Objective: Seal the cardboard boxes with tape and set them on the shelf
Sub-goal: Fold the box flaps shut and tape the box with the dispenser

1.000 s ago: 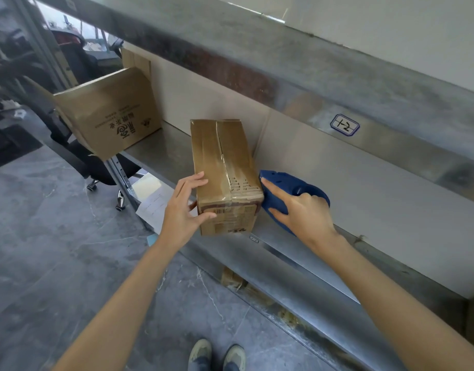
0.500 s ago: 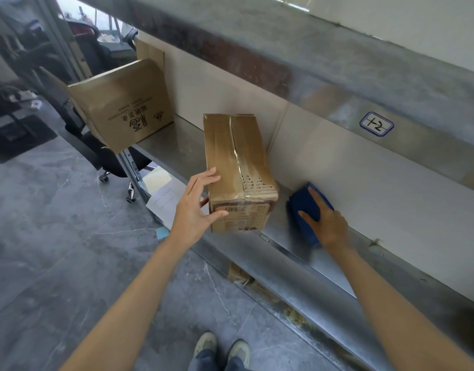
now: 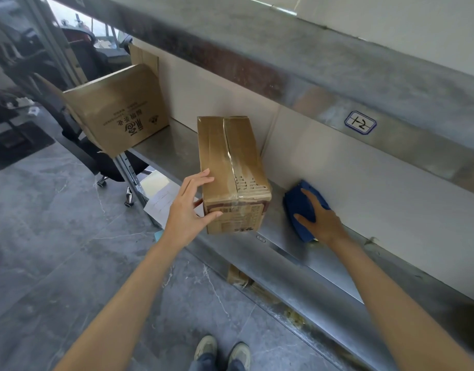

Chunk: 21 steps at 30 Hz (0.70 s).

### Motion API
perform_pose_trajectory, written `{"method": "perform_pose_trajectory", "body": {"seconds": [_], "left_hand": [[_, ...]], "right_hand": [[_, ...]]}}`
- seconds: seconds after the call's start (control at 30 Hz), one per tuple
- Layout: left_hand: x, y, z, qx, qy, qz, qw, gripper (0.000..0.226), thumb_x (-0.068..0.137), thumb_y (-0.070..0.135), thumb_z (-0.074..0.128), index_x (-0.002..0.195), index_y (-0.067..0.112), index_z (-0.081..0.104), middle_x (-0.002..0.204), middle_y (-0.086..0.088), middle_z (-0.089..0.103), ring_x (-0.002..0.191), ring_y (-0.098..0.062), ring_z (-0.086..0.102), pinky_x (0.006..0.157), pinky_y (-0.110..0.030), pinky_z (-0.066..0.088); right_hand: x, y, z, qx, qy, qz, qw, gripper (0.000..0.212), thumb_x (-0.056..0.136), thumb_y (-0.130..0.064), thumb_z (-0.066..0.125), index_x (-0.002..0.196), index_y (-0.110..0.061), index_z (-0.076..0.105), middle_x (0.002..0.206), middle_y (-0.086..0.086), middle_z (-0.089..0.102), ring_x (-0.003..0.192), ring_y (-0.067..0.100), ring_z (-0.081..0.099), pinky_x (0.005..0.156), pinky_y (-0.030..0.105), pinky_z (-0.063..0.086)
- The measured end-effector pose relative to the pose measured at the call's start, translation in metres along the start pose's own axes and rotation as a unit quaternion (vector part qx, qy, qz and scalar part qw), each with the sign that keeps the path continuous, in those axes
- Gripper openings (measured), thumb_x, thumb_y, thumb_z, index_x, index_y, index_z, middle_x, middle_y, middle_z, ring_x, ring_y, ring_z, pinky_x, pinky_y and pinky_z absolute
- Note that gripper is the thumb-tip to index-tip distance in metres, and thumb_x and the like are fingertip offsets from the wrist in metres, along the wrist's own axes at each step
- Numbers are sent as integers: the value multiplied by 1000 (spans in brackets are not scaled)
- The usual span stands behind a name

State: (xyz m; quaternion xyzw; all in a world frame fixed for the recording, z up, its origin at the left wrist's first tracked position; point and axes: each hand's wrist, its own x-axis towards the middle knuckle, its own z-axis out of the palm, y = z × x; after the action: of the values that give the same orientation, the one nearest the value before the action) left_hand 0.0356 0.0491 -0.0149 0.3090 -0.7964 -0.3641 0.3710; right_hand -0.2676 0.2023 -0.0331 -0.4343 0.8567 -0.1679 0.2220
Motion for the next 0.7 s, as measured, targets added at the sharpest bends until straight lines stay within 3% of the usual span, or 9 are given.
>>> {"method": "perform_pose_trajectory", "body": {"seconds": [0.1, 0.17, 0.23, 0.37, 0.5, 0.6, 0.7], "left_hand": [[-1, 1, -6, 10, -21, 14, 1000, 72, 74, 19, 87, 136, 19, 50, 150, 12, 39, 137, -4, 39, 100, -30, 52], [0, 1, -9, 28, -35, 30, 999, 73, 75, 24, 87, 138, 20, 50, 154, 12, 35, 140, -4, 36, 103, -31, 49], [2, 1, -11, 47, -34, 41, 997, 73, 74, 29, 87, 137, 22, 52, 157, 13, 31, 143, -3, 32, 106, -28, 43], [11, 4, -14, 97, -25, 61, 993, 74, 73, 54, 81, 136, 24, 55, 152, 14, 41, 143, -5, 33, 116, -27, 28], [13, 6, -11, 86, -38, 57, 994, 79, 75, 55, 76, 143, 22, 52, 148, 13, 47, 145, -4, 31, 119, -25, 27], [13, 2, -12, 96, -24, 65, 993, 72, 77, 49, 75, 139, 18, 57, 145, 8, 53, 143, -5, 36, 119, -30, 32], [14, -1, -11, 88, -21, 68, 994, 69, 77, 45, 75, 137, 15, 59, 143, 6, 55, 142, -7, 38, 118, -32, 33]], "right_hand": [[-11, -12, -19, -55, 64, -17, 996, 68, 96, -53, 51, 153, -46, 14, 119, 18, 64, 99, 37, 61, 76, 34, 45], [-15, -30, -32, 1, 72, -73, 995, 70, 93, -58, 53, 151, -47, 17, 129, 13, 59, 114, 30, 58, 90, 38, 47], [-19, -54, -40, 57, 37, -141, 988, 77, 85, -64, 56, 150, -46, 19, 149, 2, 43, 135, 17, 42, 109, 39, 38], [-24, -95, -33, 108, 5, -269, 957, 83, 79, -53, 72, 149, -39, 31, 154, -15, 34, 141, 1, 29, 115, 28, 27], [-15, -106, -14, 91, 1, -314, 945, 80, 74, -52, 75, 146, -29, 44, 153, -13, 38, 146, 7, 25, 120, 34, 24], [-8, -105, -7, 100, 39, -330, 938, 69, 76, -43, 77, 138, -21, 55, 146, -6, 49, 142, 12, 36, 118, 38, 31], [-3, -102, -1, 109, 88, -351, 926, 59, 77, -37, 76, 130, -16, 63, 138, -2, 58, 136, 16, 45, 115, 33, 35]]}}
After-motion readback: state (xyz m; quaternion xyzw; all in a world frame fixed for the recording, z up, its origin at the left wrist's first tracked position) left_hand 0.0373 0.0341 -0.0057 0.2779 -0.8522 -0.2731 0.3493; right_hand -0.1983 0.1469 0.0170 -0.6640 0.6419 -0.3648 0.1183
